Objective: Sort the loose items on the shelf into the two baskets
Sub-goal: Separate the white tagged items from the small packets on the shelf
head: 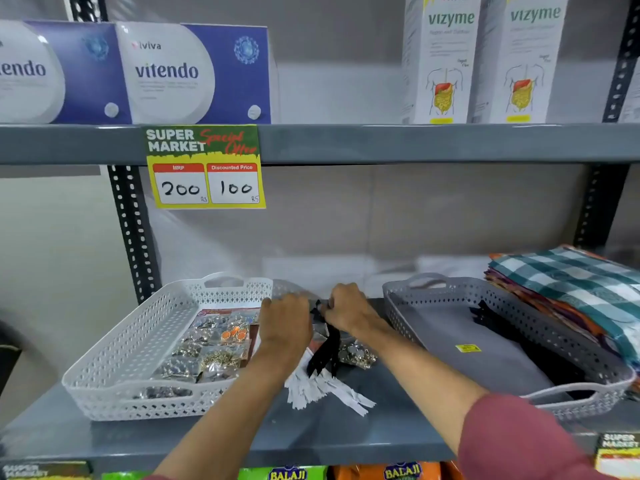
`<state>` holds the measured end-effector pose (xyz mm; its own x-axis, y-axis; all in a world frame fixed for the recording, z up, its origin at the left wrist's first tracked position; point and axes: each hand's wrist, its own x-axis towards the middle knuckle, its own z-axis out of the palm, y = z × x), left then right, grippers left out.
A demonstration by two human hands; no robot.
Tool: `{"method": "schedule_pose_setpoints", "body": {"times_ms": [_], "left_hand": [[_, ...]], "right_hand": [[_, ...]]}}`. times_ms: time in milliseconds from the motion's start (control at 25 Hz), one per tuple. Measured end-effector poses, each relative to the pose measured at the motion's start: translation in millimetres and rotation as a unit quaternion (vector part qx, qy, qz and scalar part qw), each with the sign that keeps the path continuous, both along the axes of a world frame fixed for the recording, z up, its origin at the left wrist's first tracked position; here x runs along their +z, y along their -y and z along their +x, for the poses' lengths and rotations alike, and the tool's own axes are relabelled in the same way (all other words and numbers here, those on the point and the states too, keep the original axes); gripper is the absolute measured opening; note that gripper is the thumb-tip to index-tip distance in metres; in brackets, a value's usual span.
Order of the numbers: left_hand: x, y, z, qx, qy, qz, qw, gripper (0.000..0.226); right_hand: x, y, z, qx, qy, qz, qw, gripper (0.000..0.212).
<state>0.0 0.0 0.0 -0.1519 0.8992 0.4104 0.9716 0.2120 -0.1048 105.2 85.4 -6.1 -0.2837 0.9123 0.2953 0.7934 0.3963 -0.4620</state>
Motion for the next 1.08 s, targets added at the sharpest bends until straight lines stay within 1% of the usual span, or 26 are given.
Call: {"method": "schedule_pose_setpoints", "body": {"times_ms": [40, 80, 200, 280, 320, 400, 440, 520, 600, 640, 800, 920, 1000, 1080], "left_hand": [[-5.2, -4.5, -0.8, 0.016, -0.01, -0.04, 0.999, 0.019], [-7.8, -6.9, -0.3, 0.019, -0.013, -0.064, 0.998, 0.022], [-20.9, -12.5, -2.5, 0.031, -0.05, -0.101, 0.993, 0.03], [-24.1, -17.1, -3.6, 0.033, -0.052, -0.108, 0.992, 0.029], [-23.6, -17.5, -2.1, 0.032, -0.047, -0.109, 0.992, 0.028], [-24.0, -21.7, -1.5, 0.028, -0.025, -0.111, 0.993, 0.028], [-24.1, -22.8, -1.9, 0.027, -0.014, -0.107, 0.994, 0.029], [-22.7, -24.0, -4.3, 0.028, 0.01, -0.102, 0.994, 0.03], [-21.9, -25.3, -7.3, 0.024, 0.036, -0.093, 0.995, 0.032], [-20.5, -25.3, -7.8, 0.022, 0.05, -0.088, 0.995, 0.033], [-7.5, -24.1, -9.8, 0.007, 0.062, -0.037, 0.997, 0.039], [4.5, -22.3, -11.1, -0.019, 0.088, -0.014, 0.996, 0.039], [12.0, -19.7, -10.5, -0.038, 0.124, -0.008, 0.992, 0.041], [18.6, -17.0, -9.6, -0.057, 0.168, -0.011, 0.984, 0.043]], "right_hand": [[-8.0, -1.2, -3.1, -0.005, 0.016, -0.032, 0.999, 0.03], [-13.2, -2.1, -5.3, -0.02, 0.02, -0.041, 0.999, 0.032], [-21.8, -0.9, -7.6, -0.026, 0.036, -0.066, 0.997, 0.015], [-18.5, -2.0, -7.0, -0.025, 0.035, -0.067, 0.997, 0.012], [-14.8, -0.1, -6.0, -0.02, 0.045, -0.059, 0.997, 0.013], [-8.1, 0.9, -1.5, -0.022, 0.052, -0.052, 0.997, 0.027], [0.2, 3.0, 3.0, -0.019, 0.046, -0.044, 0.998, 0.028], [20.5, 4.3, 18.3, -0.014, 0.053, -0.023, 0.998, 0.007], [37.9, 4.7, 37.6, -0.018, 0.069, 0.01, 0.997, 0.023], [42.0, 5.8, 47.6, -0.022, 0.088, 0.015, 0.996, 0.025], [31.3, 28.0, 72.6, -0.004, 0.195, 0.019, 0.981, 0.017], [8.3, 31.9, 69.9, -0.001, 0.28, 0.018, 0.96, 0.03], [-4.4, 32.8, 65.5, 0.008, 0.344, 0.015, 0.939, 0.04], [-11.0, 34.1, 64.2, 0.013, 0.401, 0.008, 0.916, 0.044]]}}
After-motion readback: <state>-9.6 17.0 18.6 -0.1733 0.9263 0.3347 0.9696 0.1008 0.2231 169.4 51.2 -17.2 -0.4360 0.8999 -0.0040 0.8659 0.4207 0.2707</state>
